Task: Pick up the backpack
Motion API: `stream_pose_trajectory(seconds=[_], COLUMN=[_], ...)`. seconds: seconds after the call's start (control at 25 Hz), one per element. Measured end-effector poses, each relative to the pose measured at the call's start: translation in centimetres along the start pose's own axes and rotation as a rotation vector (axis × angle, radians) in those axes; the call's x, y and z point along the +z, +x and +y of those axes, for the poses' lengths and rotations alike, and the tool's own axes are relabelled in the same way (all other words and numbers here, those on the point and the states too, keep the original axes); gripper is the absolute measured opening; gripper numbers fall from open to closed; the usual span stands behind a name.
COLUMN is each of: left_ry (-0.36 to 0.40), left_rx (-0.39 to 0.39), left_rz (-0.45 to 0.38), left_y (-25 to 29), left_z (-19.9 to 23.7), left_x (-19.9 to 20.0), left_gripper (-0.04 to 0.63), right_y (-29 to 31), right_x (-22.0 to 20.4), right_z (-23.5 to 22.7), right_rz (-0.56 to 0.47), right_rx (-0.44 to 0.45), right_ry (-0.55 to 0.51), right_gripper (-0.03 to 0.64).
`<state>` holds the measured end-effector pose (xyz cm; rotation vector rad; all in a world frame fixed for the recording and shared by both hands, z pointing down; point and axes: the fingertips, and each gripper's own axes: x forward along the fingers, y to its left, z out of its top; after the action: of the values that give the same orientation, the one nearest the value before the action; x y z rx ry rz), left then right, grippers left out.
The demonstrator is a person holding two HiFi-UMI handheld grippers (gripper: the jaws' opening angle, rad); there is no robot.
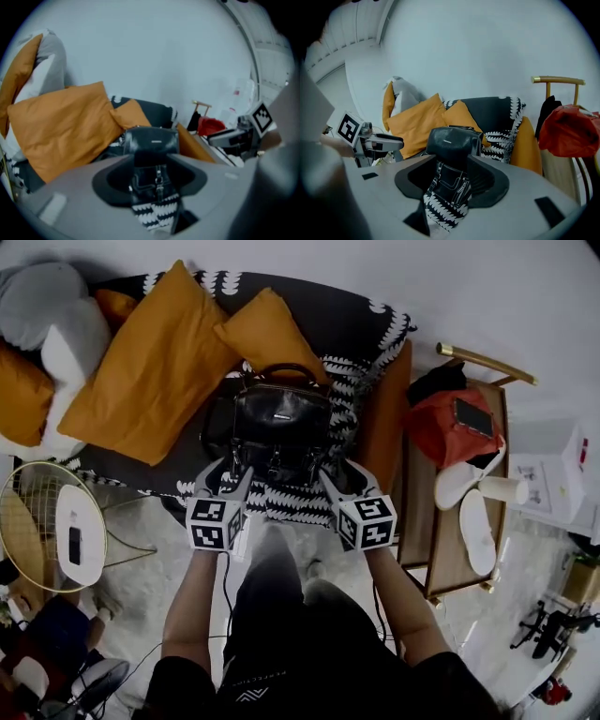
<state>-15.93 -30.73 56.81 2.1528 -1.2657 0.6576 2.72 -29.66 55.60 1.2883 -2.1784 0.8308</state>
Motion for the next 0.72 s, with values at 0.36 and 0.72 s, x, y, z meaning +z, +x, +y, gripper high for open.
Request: stream_pose_trajectory(seconds=[0.36, 0.72], left_ry=[0.028, 0.032], left_rx=[-0.019, -0.025], left_rz=[0.068, 0.121], left_y=[5.8, 9.1], left_z=[3.5, 5.4], left_x=[-1.3, -3.3], left_gripper=[0.215, 0.235], right_y=[5.8, 9.9], right_x=[-2.3, -4.0], right_z=[-2.3, -4.6], right_rz=[0.094, 0.131], right_rx=[-0.034, -0.056], right_ry=[0.037, 0.079], right_gripper=[0.198, 0.213])
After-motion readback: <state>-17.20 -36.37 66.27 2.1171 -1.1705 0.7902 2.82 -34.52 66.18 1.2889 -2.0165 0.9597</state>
